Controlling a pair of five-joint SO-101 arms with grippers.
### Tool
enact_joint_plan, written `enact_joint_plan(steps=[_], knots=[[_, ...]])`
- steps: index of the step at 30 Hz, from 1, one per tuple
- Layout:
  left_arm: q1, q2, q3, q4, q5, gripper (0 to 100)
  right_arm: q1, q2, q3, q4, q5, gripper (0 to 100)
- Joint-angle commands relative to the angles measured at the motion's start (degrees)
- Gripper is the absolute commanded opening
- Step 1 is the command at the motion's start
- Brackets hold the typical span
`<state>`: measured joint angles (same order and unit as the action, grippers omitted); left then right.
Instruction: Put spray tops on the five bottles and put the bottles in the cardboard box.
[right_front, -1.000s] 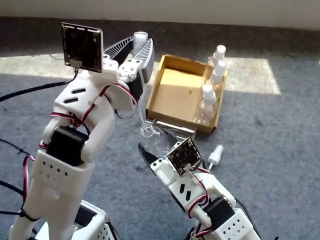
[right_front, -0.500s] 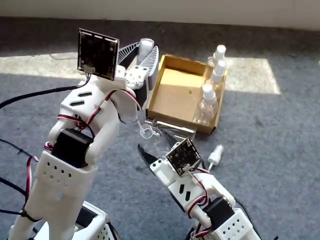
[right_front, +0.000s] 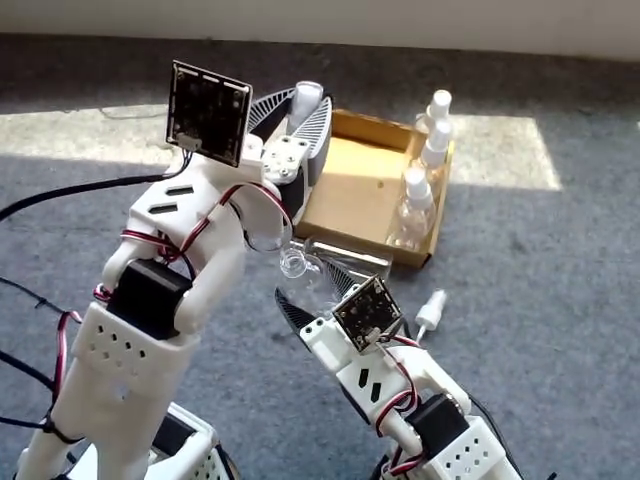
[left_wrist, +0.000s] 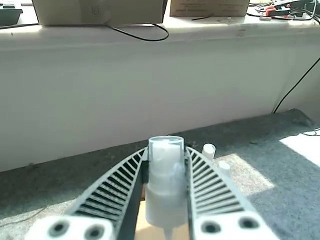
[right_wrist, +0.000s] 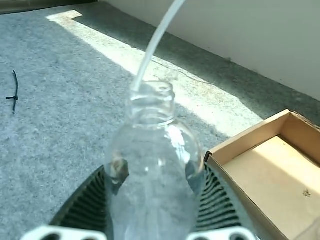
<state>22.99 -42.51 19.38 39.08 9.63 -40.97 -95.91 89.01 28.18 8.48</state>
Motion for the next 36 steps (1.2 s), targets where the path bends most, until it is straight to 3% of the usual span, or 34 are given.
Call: enact_joint_plan(steps=[1,36], knots=[[1.2,-0.3,-2.9,-1.6,-0.3,1,-0.4,-0.7,-0.6,-1.3,-0.4,0.5],[-0.6,-0.7,0.8,-6.9,-1.8,1,-0.4,-0.7,-0.6,-1.3,-0.4,0.5]])
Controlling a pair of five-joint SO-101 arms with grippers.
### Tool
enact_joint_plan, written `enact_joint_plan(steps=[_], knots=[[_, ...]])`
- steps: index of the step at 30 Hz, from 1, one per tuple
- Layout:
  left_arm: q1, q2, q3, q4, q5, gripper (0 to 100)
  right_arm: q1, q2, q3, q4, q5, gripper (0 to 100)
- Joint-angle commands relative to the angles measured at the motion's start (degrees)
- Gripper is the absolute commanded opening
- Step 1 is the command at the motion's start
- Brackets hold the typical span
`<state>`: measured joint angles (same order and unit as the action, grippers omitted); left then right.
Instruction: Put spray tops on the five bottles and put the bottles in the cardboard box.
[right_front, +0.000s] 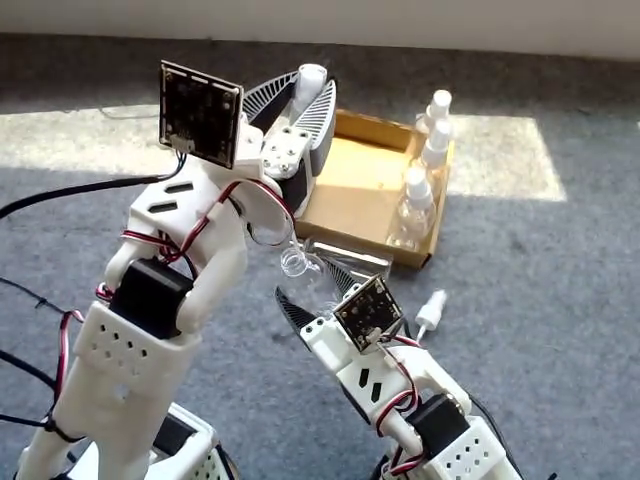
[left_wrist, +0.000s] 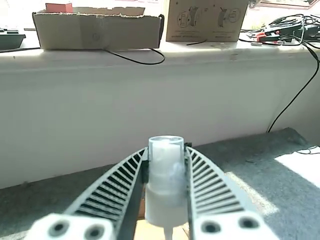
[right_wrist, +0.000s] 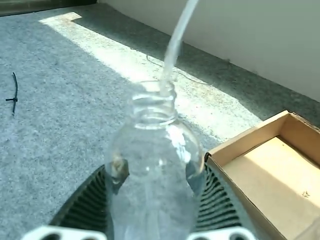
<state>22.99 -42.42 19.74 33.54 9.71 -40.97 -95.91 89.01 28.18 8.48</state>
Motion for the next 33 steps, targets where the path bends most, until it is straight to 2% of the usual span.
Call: enact_joint_plan(steps=[1,12,20,27,33], knots=[[-0.6,-0.8,0.7,-1.6,-3.3,1,-0.4,-0.7,-0.6,-1.3,-0.4,0.5],[-2.2,-0.9,-2.5,-0.9,-4.7,1,-0.4,-0.5,-0.6,-1.3,-0.4,0.5],[-3.2,-0.9,-10.9,6.9,-4.7,1,-0.4,-0.4,-0.6,-1.3,-0.4,0.5],[-2.9,-0.5,-6.5,6.3,-4.5,1,-0.4,-0.4,-0.6,-1.3,-0.4,0.5],[-2.9,-0.7,-1.6,1.3,-4.4,1,-0.4,-0.4,-0.6,-1.3,-0.4,0.5]])
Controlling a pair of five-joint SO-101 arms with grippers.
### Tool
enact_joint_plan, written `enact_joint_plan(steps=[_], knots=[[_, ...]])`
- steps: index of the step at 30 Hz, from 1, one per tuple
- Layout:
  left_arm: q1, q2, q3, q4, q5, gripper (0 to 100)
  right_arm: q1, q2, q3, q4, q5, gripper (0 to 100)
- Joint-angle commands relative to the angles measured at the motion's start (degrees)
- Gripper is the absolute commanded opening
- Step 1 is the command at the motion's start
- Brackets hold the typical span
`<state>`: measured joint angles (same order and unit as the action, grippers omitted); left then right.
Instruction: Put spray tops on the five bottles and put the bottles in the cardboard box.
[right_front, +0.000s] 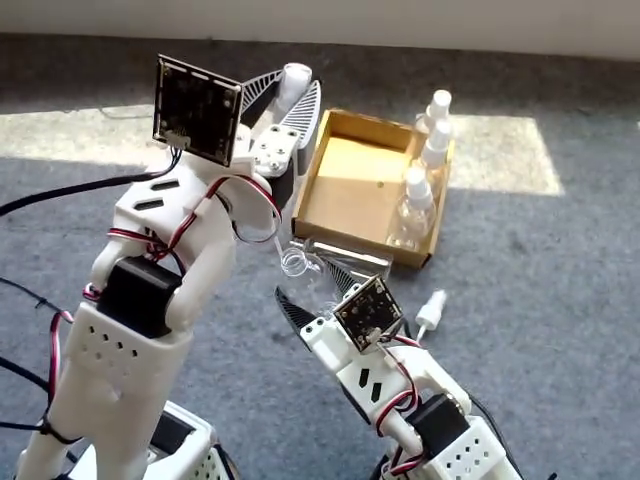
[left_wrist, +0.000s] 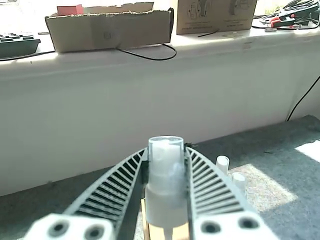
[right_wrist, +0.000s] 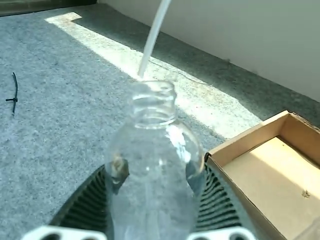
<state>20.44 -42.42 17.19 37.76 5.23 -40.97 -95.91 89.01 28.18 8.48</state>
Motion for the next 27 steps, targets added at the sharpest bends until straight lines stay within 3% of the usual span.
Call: enact_joint_plan(steps=[1,15,27], knots=[[-0.2,-0.7,1.0,-2.9,0.1,1,-0.4,-0.4,-0.6,-1.3,-0.4,0.5],[5.1,-1.1,6.3,-2.7,0.1,1,-0.2,-0.4,-0.6,-1.3,-0.5,0.5],[7.4,-15.9,23.7,0.0,3.6,1,1.0,-0.7,-1.0,-1.3,-0.9,0.5]])
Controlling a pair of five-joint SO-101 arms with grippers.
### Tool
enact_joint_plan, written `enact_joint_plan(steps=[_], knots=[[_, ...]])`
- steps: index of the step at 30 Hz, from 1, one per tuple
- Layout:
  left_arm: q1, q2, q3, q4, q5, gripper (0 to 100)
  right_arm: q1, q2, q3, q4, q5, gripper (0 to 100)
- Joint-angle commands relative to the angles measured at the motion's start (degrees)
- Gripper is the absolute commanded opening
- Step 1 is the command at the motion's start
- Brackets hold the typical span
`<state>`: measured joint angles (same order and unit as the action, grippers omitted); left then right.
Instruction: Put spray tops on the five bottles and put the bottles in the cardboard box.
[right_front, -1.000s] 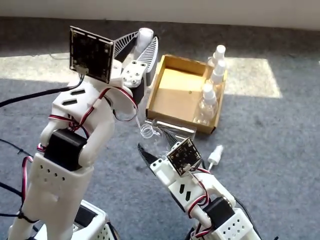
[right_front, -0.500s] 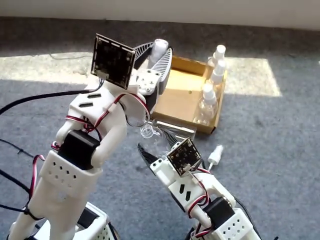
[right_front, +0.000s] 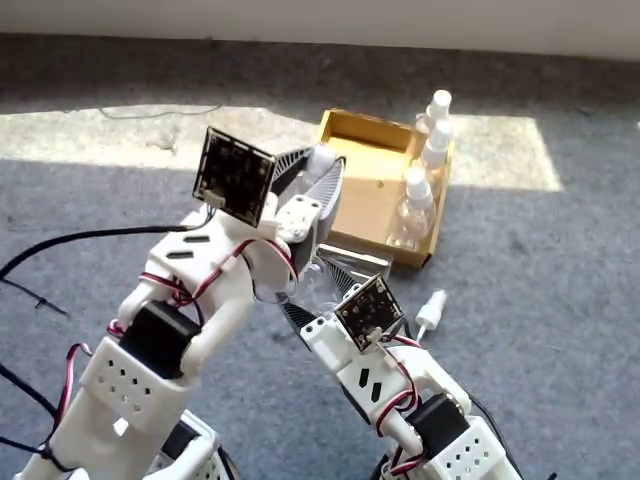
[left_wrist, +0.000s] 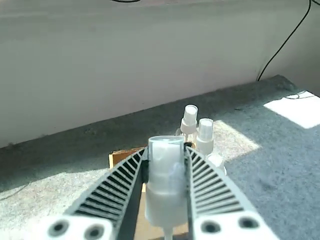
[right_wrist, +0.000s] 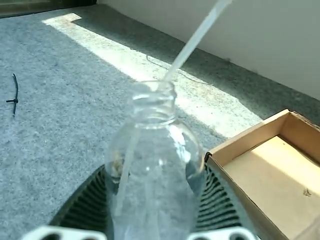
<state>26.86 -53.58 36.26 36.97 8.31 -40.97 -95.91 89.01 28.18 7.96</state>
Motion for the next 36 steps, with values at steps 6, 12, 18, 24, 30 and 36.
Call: enact_joint_plan(steps=[6,12,18,24,30,36], knots=[[-0.2,-10.4,12.0,0.8,0.8,1,3.9,-0.7,-1.1,-1.3,-3.1,0.5],[0.1,-16.3,17.6,0.8,0.7,1,7.7,-0.7,-1.5,-3.4,-6.9,0.5],[0.0,-17.0,21.3,0.9,0.4,6,7.9,-0.7,-1.5,-3.4,-6.8,0.5],[-0.2,-17.5,20.8,1.0,0.4,19,7.9,-0.7,-1.2,-3.4,-6.7,0.7],[-0.3,-17.5,12.4,4.6,0.3,19,8.0,-0.7,-1.0,-6.8,-6.7,0.9],[-2.9,-17.1,4.1,5.8,-3.3,19,7.9,-0.7,-0.9,-8.9,-6.7,0.5]])
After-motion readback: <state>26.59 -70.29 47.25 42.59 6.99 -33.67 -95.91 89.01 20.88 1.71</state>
